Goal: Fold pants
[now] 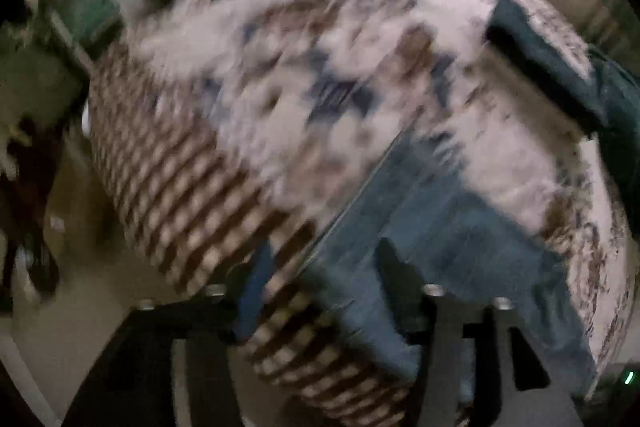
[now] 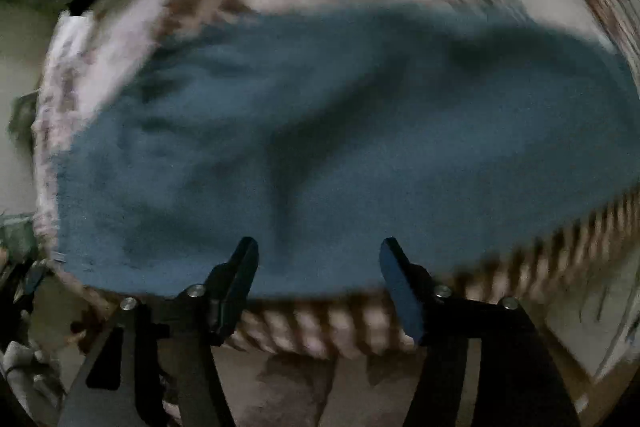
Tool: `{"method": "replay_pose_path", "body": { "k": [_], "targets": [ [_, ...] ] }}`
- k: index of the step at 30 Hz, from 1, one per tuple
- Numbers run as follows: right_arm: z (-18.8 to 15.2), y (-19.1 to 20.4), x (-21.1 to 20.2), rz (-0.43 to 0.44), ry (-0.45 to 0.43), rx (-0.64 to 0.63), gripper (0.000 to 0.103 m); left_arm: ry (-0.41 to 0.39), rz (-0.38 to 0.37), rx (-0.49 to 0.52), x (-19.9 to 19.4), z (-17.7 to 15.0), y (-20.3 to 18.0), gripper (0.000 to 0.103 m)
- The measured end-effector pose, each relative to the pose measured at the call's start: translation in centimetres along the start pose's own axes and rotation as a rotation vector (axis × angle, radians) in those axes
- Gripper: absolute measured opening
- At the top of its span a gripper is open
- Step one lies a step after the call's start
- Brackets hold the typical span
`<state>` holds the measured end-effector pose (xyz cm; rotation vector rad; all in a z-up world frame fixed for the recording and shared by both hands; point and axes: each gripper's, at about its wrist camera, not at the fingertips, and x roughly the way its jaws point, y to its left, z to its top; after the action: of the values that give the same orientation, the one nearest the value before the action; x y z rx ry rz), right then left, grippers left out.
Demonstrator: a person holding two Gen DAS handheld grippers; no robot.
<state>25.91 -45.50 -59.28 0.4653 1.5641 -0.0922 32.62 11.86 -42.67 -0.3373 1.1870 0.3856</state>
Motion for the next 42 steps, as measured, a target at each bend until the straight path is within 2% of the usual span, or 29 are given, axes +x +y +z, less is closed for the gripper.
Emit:
{"method": "replay_pose_path", "body": {
  "k": [2,4,5,6,9,10,11,12,14,17,19,21,23,25,26,28,29,30,32,34,35,36,37,38,42],
  "targets": [
    [3.9,2.4,0.0,0.088,0.017,-0.042,0.066,-0.027,-0.059,0.028,-0.7,1.5,-2.5,0.095],
    [8.3,5.1,0.9,0.171,0.038,-0.111,0.066,-0.025,-0.119,0.035,-0.1,2.5,-4.9,0.095],
    [9.8,6.3,1.5,0.173,0.040,-0.162,0.066,-0.011,-0.149,0.036,0.7,2.7,-6.0,0.095],
    [11.5,7.6,2.3,0.161,0.047,-0.227,0.066,0.003,-0.159,0.047,1.6,3.0,-7.1,0.095],
    [15.3,11.1,5.3,-0.008,0.063,-0.454,0.066,0.078,-0.141,0.121,5.6,3.0,-11.0,0.095],
    [15.9,11.6,6.9,-0.050,0.125,-0.529,0.065,0.108,-0.140,0.150,7.2,2.8,-12.3,0.095],
    [16.6,12.0,7.8,-0.073,0.172,-0.560,0.054,0.126,-0.131,0.166,7.9,2.7,-13.0,0.095],
    [16.7,11.9,8.5,-0.089,0.212,-0.589,0.033,0.158,-0.119,0.186,9.1,2.4,-13.8,0.095],
    [16.7,11.6,8.7,-0.104,0.215,-0.623,0.004,0.215,-0.105,0.221,11.4,1.9,-15.4,0.095],
    [16.7,10.5,6.5,-0.091,0.072,-0.572,0.003,0.262,-0.087,0.244,12.9,1.0,-16.4,0.095],
    [16.9,8.8,4.8,-0.056,0.010,-0.500,0.002,0.257,-0.077,0.256,13.0,0.8,-16.6,0.095],
    [17.1,6.5,3.4,-0.024,-0.016,-0.428,0.002,0.253,-0.076,0.258,13.0,0.7,-16.7,0.095],
    [17.2,4.5,3.7,-0.013,0.040,-0.398,0.002,0.248,-0.065,0.268,13.1,0.6,-17.0,0.095],
    [16.9,3.6,4.5,0.020,0.157,-0.373,0.005,0.251,-0.053,0.279,13.2,0.6,-16.9,0.095],
    [17.5,3.2,4.2,0.045,0.172,-0.340,0.007,0.250,-0.052,0.285,13.2,0.6,-17.0,0.095],
    [19.2,2.9,2.1,0.148,0.139,-0.281,0.029,0.247,-0.051,0.287,13.3,0.7,-17.2,0.095],
    [19.9,3.1,1.2,0.185,0.112,-0.268,0.055,0.248,-0.053,0.288,13.3,0.7,-17.2,0.095],
    [20.4,3.1,0.6,0.209,0.088,-0.258,0.065,0.247,-0.051,0.291,13.4,0.7,-17.3,0.095],
    [21.5,4.2,0.9,0.232,0.087,-0.274,0.066,0.247,-0.043,0.298,13.5,0.6,-17.3,0.095],
    [22.1,5.7,3.3,0.207,0.166,-0.296,0.066,0.243,-0.033,0.311,13.6,0.3,-17.6,0.095],
    [21.8,6.6,4.9,0.200,0.206,-0.304,0.058,0.241,-0.030,0.319,13.5,0.1,-17.9,0.095],
    [21.8,6.8,5.9,0.189,0.235,-0.312,0.022,0.243,-0.030,0.322,13.5,0.1,-18.0,0.095],
    [21.3,7.2,6.6,0.162,0.240,-0.322,0.009,0.245,-0.032,0.324,13.7,0.1,-18.1,0.095],
    [20.9,7.4,7.0,0.144,0.237,-0.325,0.006,0.245,-0.035,0.326,13.6,0.0,-18.2,0.095],
    [21.0,7.7,4.4,0.119,0.077,-0.290,0.000,0.246,-0.048,0.315,13.3,-0.1,-17.8,0.095]
  ]
}}
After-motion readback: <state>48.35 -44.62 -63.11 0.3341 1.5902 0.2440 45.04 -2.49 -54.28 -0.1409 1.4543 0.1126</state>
